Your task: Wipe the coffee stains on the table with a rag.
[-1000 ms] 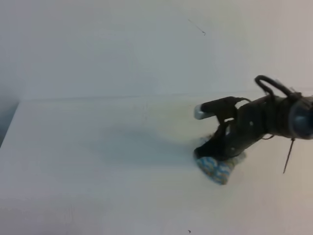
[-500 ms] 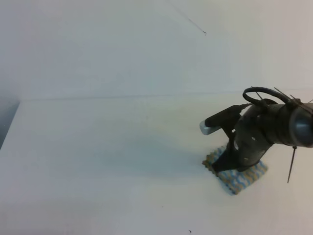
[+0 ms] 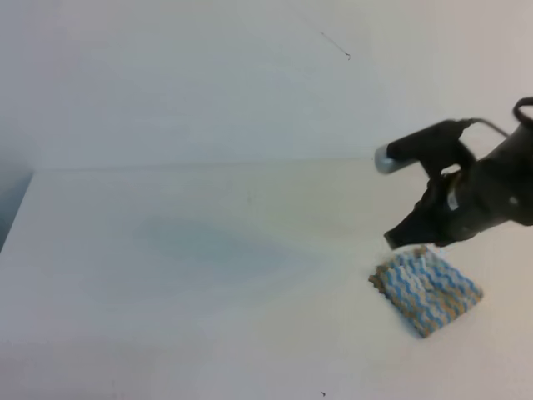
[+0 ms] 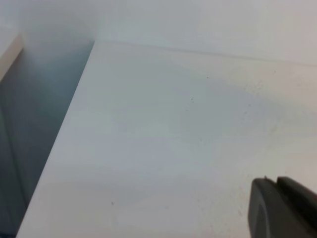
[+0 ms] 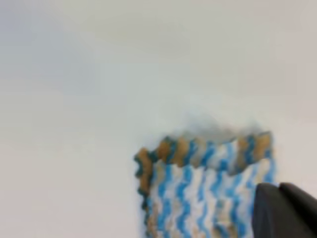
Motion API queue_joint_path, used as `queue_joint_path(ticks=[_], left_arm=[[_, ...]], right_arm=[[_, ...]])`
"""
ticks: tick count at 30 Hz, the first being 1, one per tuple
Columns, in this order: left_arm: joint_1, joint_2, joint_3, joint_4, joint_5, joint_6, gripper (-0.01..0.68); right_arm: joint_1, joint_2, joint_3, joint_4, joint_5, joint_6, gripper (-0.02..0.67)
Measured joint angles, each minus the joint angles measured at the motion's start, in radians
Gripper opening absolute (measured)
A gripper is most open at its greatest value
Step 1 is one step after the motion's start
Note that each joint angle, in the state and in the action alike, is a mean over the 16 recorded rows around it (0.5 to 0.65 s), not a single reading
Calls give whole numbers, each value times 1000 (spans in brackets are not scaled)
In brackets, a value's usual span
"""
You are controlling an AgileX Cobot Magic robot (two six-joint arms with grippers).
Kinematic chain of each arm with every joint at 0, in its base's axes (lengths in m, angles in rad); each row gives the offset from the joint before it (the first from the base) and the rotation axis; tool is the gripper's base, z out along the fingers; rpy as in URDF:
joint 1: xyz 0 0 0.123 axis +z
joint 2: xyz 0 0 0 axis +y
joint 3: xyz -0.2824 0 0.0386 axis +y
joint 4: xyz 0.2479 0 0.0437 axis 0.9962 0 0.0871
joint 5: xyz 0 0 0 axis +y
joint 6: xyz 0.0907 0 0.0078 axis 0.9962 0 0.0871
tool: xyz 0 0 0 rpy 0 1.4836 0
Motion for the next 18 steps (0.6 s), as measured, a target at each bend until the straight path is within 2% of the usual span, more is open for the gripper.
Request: queue_joint_path(ticks=[6, 18], left_arm=[[0, 0, 0, 0, 0, 0, -1], [0, 0, 0, 0, 0, 0, -1]], right_arm=[[-1, -247, 0, -67, 80, 1, -1], [-2, -755, 34, -205, 358, 8, -1]])
